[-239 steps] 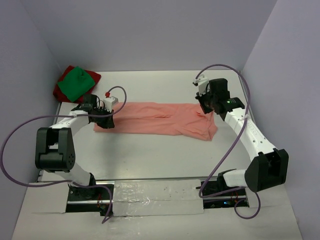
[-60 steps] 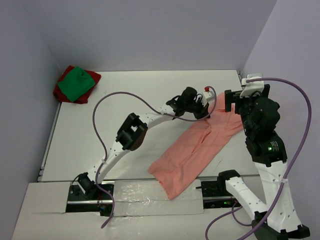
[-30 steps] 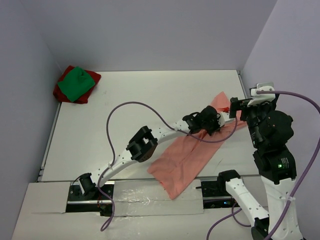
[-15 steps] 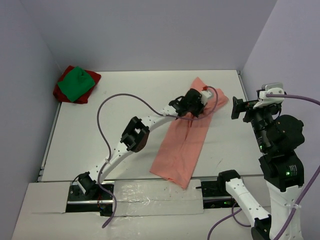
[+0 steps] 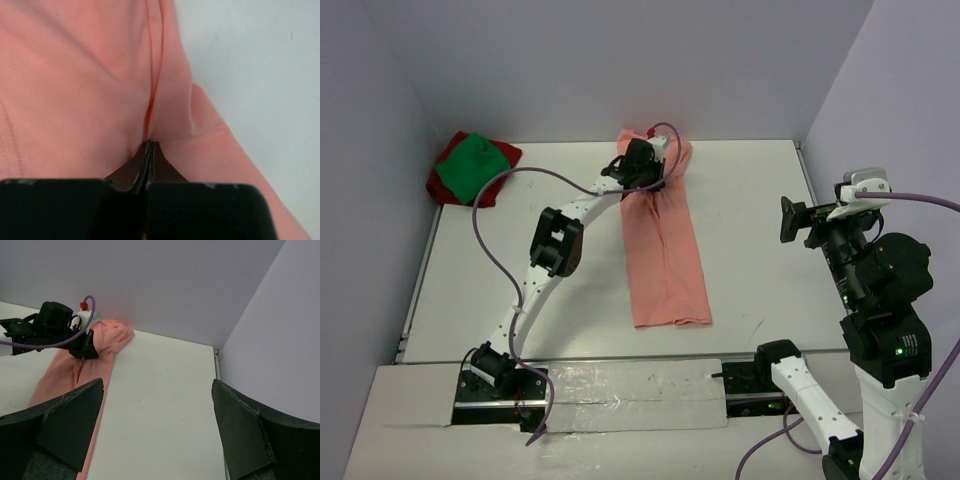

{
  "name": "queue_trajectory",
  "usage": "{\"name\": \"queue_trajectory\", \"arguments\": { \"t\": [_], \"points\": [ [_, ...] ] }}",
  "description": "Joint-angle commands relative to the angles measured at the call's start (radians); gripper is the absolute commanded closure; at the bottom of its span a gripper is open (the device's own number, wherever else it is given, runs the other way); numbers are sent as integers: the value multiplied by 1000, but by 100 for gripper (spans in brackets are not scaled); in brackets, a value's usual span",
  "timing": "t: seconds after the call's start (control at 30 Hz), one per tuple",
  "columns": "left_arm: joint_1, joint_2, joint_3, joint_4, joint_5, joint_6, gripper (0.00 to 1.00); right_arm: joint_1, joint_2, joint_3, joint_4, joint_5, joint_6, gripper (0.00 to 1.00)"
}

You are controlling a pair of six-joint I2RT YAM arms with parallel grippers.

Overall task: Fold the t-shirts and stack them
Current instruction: Fold the tshirt

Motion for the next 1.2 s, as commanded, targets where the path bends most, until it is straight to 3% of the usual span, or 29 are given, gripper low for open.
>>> {"name": "queue_trajectory", "arguments": {
  "t": [0.0,0.3,0.53,0.57,0.6,0.63,0.7,0.9,1.0,1.07,1.17],
  "points": [
    [-42,-44,-33,-51,30,-9,100,-7,-12,-6,20,-13,10,5],
    [-128,-34,-35,-31,117,21,100,-5,-21,-4,15,-13,-1,5],
    [-140,-51,-46,-2,77,16,100,-5,-37,-29,11,-13,-10,4],
    [-140,-77,-65,18,73,28,93,-5,-34,-35,11,-19,-5,4],
    [-142,-92,-75,26,58,31,80,-5,-32,-58,20,-27,-5,4],
    [-142,-109,-89,33,44,51,50,-5,-28,-71,26,-37,-7,4],
    [-143,-167,-93,46,15,70,34,-5,-12,-130,54,-63,-13,3],
    [-128,-421,-171,106,-194,119,29,-4,109,-246,141,-195,-40,0],
    [-64,-577,-262,107,-234,81,29,18,164,-306,179,-246,-85,0],
    [7,-716,-377,106,-222,57,30,51,216,-346,172,-245,-135,0],
    [93,-914,-567,127,-249,97,30,208,262,-445,210,-111,-206,0]
  ]
}}
